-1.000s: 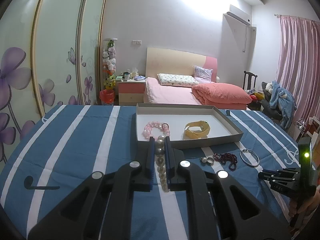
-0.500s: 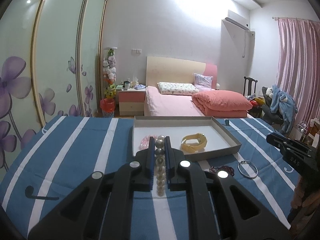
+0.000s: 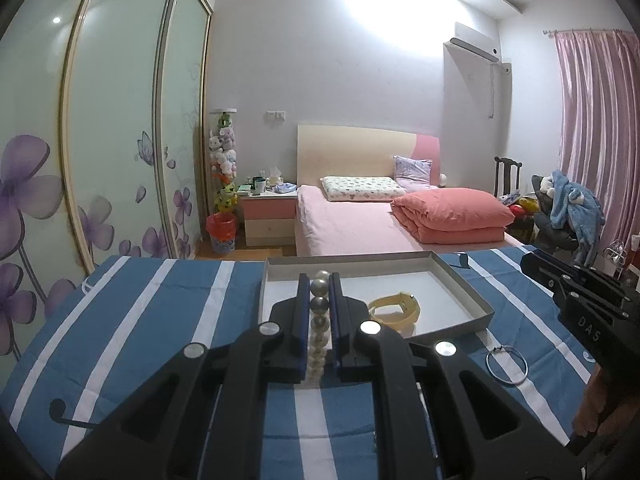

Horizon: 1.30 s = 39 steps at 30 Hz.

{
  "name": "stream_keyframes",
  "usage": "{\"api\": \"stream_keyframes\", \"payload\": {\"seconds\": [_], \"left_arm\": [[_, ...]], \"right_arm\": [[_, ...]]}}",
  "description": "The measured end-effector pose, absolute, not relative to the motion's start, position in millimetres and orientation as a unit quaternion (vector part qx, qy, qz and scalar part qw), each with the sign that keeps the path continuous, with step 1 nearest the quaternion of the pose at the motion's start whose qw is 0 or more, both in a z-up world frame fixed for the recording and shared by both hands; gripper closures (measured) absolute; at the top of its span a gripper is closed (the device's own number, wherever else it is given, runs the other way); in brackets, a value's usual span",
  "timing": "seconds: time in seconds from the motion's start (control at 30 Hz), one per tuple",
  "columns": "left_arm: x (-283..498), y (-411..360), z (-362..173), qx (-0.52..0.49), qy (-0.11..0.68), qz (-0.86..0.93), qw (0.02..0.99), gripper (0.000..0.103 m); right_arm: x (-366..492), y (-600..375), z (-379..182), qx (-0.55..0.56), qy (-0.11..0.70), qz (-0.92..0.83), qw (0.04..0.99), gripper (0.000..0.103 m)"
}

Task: Organize jewelry
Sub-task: 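Carry both items over the tray and open the right tool to drop the stud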

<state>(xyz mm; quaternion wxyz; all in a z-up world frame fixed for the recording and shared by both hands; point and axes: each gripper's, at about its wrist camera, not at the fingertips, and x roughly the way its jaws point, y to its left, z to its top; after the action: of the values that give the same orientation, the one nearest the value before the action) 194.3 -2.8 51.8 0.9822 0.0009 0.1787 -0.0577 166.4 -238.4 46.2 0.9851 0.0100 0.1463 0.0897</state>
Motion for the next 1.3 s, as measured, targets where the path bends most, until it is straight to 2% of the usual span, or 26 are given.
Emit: {"api": "stream_keyframes", "payload": {"seconds": [0.5,1.3], "left_arm": [[232.9,-19.2,57.9,-0.002,0.175,-0.07,0.982,0.093],[328.0,-35.4,2.5,-0.008,0.242,-0.067,0.968,0.093]], "right_arm": [[205.0,-244.7,48.2,0.041,0.14,0.086,0.985,0.089],[290.4,-229.4,-10.7,0.038,0.242,0.084,0.966,0.089]]}}
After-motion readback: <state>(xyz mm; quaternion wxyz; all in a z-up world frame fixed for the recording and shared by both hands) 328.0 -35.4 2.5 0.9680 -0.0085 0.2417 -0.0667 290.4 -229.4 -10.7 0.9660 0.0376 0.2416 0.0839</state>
